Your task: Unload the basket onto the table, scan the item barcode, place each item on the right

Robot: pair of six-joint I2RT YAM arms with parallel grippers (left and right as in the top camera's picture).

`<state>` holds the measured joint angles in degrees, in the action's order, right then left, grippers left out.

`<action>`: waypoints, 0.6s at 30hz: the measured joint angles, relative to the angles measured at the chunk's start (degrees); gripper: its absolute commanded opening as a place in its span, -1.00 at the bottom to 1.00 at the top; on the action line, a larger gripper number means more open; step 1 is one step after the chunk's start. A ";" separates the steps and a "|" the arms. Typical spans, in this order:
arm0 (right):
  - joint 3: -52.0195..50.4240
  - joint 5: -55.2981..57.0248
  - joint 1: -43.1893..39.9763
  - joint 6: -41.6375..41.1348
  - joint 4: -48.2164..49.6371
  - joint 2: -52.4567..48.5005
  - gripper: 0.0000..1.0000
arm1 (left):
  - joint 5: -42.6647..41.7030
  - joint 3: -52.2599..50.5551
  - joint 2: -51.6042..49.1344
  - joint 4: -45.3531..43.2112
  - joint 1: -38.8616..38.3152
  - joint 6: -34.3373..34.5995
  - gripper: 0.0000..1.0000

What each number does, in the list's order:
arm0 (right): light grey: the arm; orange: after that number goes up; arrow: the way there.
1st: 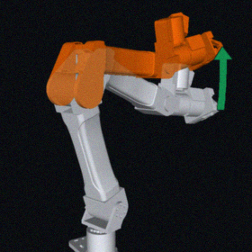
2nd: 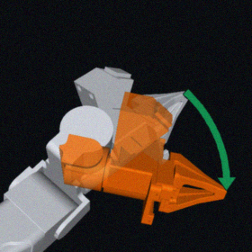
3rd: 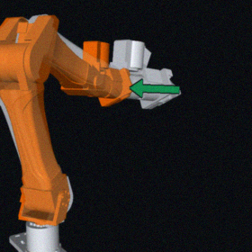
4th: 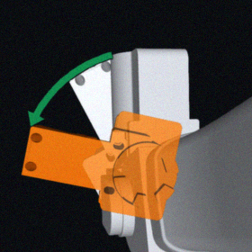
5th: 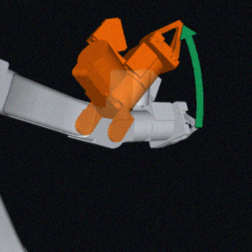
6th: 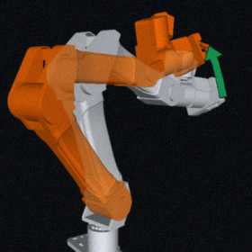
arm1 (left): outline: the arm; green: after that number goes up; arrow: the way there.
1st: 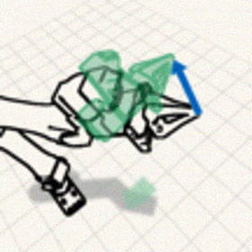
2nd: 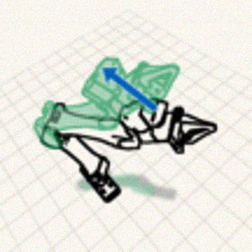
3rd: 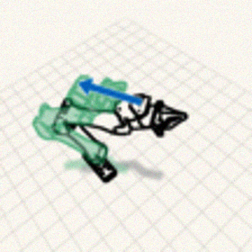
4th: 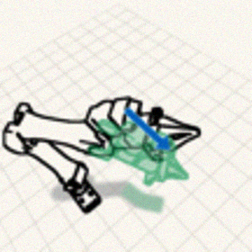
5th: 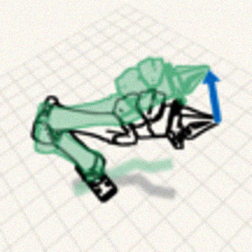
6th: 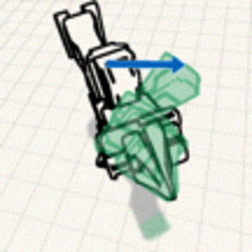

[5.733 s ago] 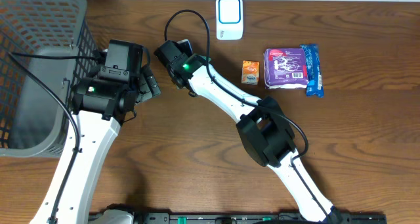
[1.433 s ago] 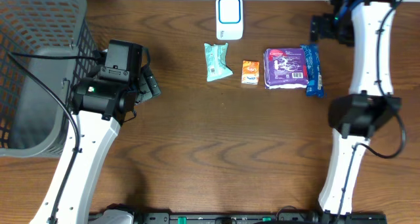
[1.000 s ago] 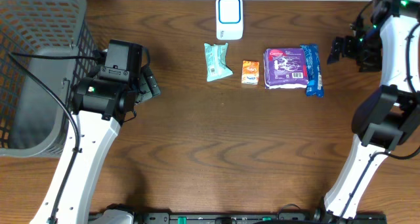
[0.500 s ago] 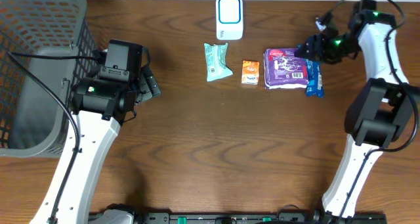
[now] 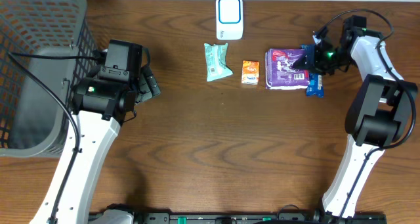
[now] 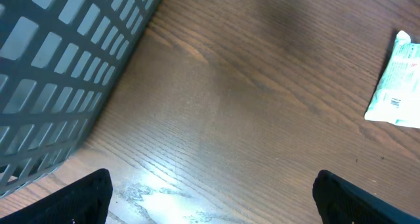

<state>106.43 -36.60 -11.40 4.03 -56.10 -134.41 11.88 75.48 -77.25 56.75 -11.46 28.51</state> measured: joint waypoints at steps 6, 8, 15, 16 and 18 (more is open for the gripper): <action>1.60 4.13 0.39 -0.07 -5.75 1.88 -0.98 | 0.00 0.00 0.00 0.02 0.00 0.00 0.96; 2.32 8.61 1.09 -0.50 -6.60 3.74 -0.98 | 0.00 0.00 0.00 0.00 0.00 0.00 0.96; 4.31 41.00 12.00 -8.46 -7.17 15.10 -0.98 | 0.00 0.00 0.00 0.00 0.00 0.00 0.96; 4.57 46.88 14.40 -10.03 -7.52 15.93 -0.98 | 0.00 0.00 0.00 0.02 0.00 0.00 0.96; 4.63 59.36 19.54 -13.07 -8.15 16.65 -0.98 | 0.00 0.00 0.00 0.00 0.00 0.00 0.96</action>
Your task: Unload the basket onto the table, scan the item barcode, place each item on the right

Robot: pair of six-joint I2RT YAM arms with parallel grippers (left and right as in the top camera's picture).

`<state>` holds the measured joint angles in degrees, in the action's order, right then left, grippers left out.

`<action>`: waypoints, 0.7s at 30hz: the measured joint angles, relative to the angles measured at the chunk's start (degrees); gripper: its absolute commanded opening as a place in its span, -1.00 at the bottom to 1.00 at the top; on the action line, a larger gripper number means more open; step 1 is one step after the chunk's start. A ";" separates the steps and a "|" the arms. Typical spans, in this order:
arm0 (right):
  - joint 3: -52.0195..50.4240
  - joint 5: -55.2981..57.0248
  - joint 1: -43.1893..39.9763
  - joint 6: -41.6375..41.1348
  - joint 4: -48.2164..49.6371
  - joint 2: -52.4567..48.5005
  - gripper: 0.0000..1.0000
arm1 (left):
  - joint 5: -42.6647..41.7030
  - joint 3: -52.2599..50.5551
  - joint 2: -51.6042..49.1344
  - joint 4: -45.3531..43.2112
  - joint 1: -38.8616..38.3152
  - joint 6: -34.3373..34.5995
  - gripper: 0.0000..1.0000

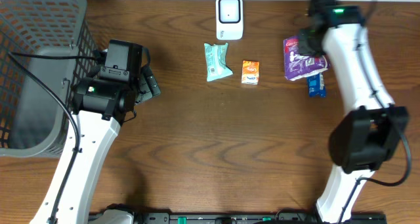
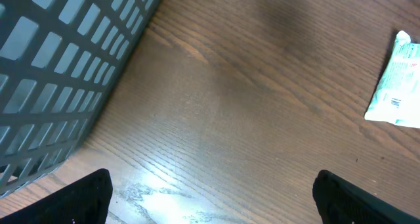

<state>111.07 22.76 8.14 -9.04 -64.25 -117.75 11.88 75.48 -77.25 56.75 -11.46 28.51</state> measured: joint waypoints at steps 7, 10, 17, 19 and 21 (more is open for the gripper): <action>-2.08 24.79 11.13 -5.44 -2.27 -7.04 -0.98 | 0.00 0.00 0.00 0.00 0.00 0.00 0.96; -2.93 28.15 13.79 -6.29 -2.91 -12.28 -0.68 | 0.00 0.00 0.00 0.00 0.00 0.00 0.95; -2.56 26.14 20.35 -7.32 -3.19 -14.19 -0.07 | 0.00 0.00 0.00 0.00 0.00 0.00 0.96; -1.31 21.49 21.99 -7.48 -3.52 -14.19 -0.01 | 0.00 0.00 0.00 0.00 0.00 0.00 0.96; 1.16 15.06 22.93 -7.58 -4.57 -14.19 0.12 | 0.00 0.00 0.00 0.00 0.00 0.00 0.96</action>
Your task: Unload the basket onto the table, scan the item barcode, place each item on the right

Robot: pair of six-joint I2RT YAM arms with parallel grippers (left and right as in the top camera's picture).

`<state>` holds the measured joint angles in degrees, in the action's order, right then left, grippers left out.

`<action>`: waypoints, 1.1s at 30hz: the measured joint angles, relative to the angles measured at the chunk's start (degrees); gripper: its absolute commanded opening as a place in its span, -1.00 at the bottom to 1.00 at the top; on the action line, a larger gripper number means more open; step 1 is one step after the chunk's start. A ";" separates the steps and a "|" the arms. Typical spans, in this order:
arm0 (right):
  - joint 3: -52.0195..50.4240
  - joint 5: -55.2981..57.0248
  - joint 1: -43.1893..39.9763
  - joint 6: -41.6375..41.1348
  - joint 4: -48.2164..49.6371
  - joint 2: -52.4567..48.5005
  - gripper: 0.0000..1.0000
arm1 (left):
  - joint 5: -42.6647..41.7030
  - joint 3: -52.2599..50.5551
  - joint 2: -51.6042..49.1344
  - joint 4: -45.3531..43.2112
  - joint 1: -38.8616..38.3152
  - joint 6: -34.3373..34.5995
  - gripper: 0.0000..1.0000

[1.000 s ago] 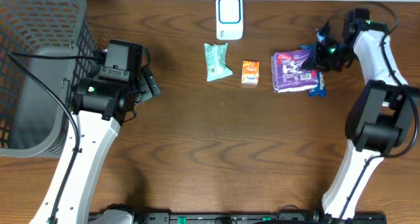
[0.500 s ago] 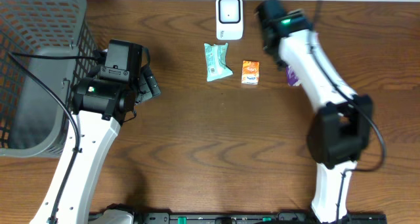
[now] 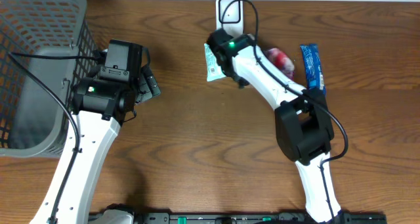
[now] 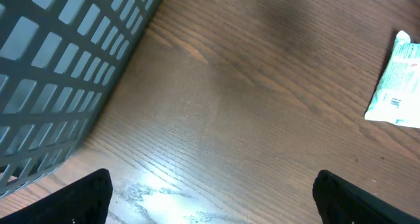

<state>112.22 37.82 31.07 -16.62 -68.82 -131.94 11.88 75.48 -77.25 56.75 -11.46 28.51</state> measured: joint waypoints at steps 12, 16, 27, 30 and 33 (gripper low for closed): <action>27.19 -23.98 -13.14 4.20 -18.16 0.57 0.41 | 0.00 0.00 0.00 0.00 0.00 0.00 0.96; 27.43 -34.58 -21.84 8.52 -18.51 0.83 0.36 | 0.00 0.00 0.00 0.00 0.00 0.00 0.96; 8.81 -64.35 -35.91 19.85 -5.90 0.83 0.28 | 0.00 0.00 0.00 0.00 0.00 0.00 0.96; 1.57 -69.57 -36.81 20.52 0.37 0.83 0.29 | 0.02 0.00 0.00 -0.02 0.00 0.00 0.96; -4.28 -73.22 -36.85 20.85 5.53 0.83 0.27 | 0.00 0.00 0.00 0.00 0.00 0.00 0.96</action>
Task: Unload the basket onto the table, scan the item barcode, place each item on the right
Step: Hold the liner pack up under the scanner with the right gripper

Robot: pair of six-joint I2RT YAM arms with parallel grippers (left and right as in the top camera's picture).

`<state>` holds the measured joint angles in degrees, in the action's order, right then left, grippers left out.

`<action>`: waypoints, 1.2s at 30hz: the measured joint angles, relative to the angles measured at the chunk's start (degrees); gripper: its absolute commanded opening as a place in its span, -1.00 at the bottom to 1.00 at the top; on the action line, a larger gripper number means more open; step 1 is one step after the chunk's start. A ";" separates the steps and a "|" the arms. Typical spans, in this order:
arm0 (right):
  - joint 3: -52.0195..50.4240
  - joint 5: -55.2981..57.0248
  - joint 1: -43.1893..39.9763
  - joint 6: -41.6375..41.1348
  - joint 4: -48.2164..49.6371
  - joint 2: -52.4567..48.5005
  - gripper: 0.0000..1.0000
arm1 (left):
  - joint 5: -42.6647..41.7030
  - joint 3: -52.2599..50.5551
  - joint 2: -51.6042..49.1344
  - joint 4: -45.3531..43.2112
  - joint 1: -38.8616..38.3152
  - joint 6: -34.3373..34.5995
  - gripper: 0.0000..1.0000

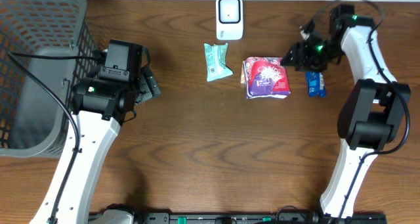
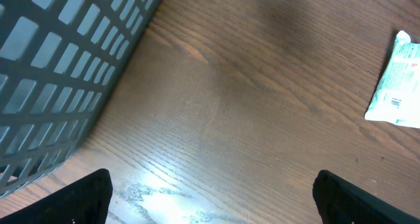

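Note:
The white barcode scanner point(image 1: 230, 17) lies at the back centre of the table. A purple and red packet point(image 1: 266, 78) lies flat in front of it and to its right, its left edge over a small orange box point(image 1: 244, 70). My right gripper point(image 1: 291, 57) is at the packet's back right corner; the overhead view does not show whether its jaws hold it. A green packet point(image 1: 216, 61) lies left of them, also seen as the green packet point(image 2: 396, 86) in the left wrist view. My left gripper point(image 2: 210, 204) hangs open over bare wood, with nothing between its fingers point(image 2: 85, 196).
A grey mesh basket point(image 1: 39, 60) fills the far left, and its wall point(image 2: 59, 66) is close to the left gripper. A blue wrapped bar point(image 1: 315, 83) lies right of the purple packet, under the right arm.
The right arm was stretched left, with its gripper by the scanner and the packet behind it. Now it is back at the right, and the packet lies flat over the orange box.
The purple packet first lay right of the orange box with the right gripper on it. Then it was lifted near the back right edge. After that the arm reached towards the scanner. Now the packet rests further left, a red face up. The left arm never moved.

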<state>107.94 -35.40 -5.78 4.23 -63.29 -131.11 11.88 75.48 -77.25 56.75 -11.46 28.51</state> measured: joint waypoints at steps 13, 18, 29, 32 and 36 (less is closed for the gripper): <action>-13.57 -8.13 0.13 -0.04 11.56 0.61 -0.98 | 0.00 0.00 0.00 0.00 0.00 0.00 0.96; -13.62 -10.10 0.00 -0.04 11.37 0.68 -0.98 | 0.02 0.00 0.00 0.00 0.00 0.00 0.95; -6.73 -12.92 -1.64 -13.51 13.66 11.04 -0.98 | 0.00 0.00 0.00 0.00 0.00 0.00 0.96; -5.31 -9.81 -0.59 -21.62 21.29 14.60 -0.97 | 0.00 0.00 0.00 0.00 0.00 0.00 0.96; -4.85 -5.27 2.67 -31.41 32.74 15.23 -0.97 | 0.00 0.00 0.00 0.02 0.00 0.00 0.96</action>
<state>103.09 -40.66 -3.11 -27.18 -30.55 -115.87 11.88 75.48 -77.25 56.77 -11.46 28.51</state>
